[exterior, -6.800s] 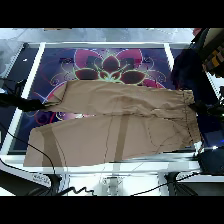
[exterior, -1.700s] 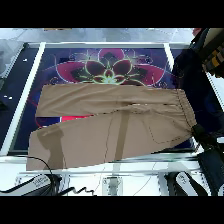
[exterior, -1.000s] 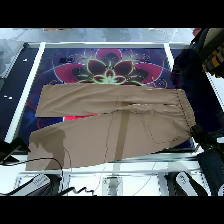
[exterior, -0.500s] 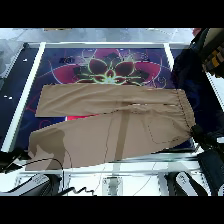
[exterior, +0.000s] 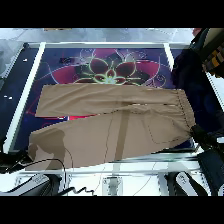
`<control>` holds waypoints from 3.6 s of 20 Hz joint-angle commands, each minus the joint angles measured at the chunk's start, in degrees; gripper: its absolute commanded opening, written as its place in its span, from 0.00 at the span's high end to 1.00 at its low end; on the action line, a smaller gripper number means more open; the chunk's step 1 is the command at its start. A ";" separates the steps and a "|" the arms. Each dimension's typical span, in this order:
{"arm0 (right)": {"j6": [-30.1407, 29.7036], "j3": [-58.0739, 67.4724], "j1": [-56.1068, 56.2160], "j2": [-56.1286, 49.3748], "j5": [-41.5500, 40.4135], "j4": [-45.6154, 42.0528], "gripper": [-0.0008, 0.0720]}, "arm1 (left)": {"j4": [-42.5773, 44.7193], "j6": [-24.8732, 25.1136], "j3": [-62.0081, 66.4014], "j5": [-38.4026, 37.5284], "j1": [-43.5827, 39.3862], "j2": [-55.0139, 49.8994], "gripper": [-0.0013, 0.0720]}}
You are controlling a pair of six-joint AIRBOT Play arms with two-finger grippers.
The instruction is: Fold the clothes and pants, and hang the long-sleeved shirts on hangers.
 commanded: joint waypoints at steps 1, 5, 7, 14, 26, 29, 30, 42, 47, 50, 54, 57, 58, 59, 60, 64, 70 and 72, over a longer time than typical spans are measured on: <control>0.00 0.04 0.00 0.20 -0.02 0.00 0.96 | 0.57 1.09 -1.14 0.72 -0.59 -0.02 0.44; 0.00 0.15 0.00 0.22 0.07 -0.07 0.96 | 0.57 1.55 -2.54 0.83 -4.09 -0.04 0.72; -0.02 0.15 0.00 0.24 0.24 -0.07 0.96 | 0.57 2.16 -2.47 0.24 -5.60 -0.04 0.96; -5.07 1.51 0.00 8.17 2.49 -0.24 0.96 | -9.44 8.35 11.04 -7.98 -6.80 -0.02 0.96; 4.92 19.80 0.02 16.87 16.22 -2.60 0.96 | -44.50 0.26 24.70 12.00 -10.78 -0.09 0.96; 8.31 21.05 3.15 13.18 12.33 -1.05 0.96 | -44.52 -2.64 24.72 24.09 -18.73 -0.28 0.96; 9.92 21.05 5.49 11.15 9.38 -1.07 0.96 | -44.50 -4.46 24.72 29.09 -21.49 -0.81 0.96; 24.02 41.13 17.73 -25.64 -4.04 -1.07 0.96 | -48.37 -11.87 38.23 46.07 -37.13 -23.37 0.96; 24.85 48.74 20.59 -36.22 -10.23 -1.03 0.96 | -48.85 -11.91 44.00 51.65 -41.68 -31.04 0.96; 24.83 50.27 21.86 -39.21 -14.51 -0.90 0.96 | -50.47 -11.87 44.00 52.52 -41.79 -32.76 0.96; 20.57 50.45 22.93 -39.50 -18.29 -1.60 0.27 | -50.49 -10.64 44.02 52.94 -41.72 -32.74 0.03; 13.97 52.19 22.91 -39.39 -14.19 -1.68 0.27 | -50.25 -7.80 44.02 51.01 -41.66 -31.30 0.02; 12.59 52.89 22.80 -39.19 -12.39 -1.88 0.27 | -48.68 -7.54 44.02 49.88 -41.38 -30.42 0.02; 11.96 53.55 22.47 -38.93 -10.54 -2.95 0.27 | -46.71 -7.56 44.00 47.78 -40.81 -29.40 0.02; 11.93 54.29 22.47 -38.69 -8.20 -4.02 0.27 | -44.89 -7.61 44.00 44.96 -39.91 -28.55 0.02; 5.77 56.96 22.47 -38.25 3.41 -7.61 0.27 | -33.68 -15.32 44.00 25.14 -33.44 -27.36 0.03; -1.79 57.35 22.51 -38.23 17.59 -7.26 0.28 | -25.57 -14.01 44.00 13.73 -28.37 -29.46 0.03; -5.29 57.35 22.51 -38.23 21.20 -5.07 0.28 | -26.73 -11.52 44.00 14.99 -28.57 -31.45 0.03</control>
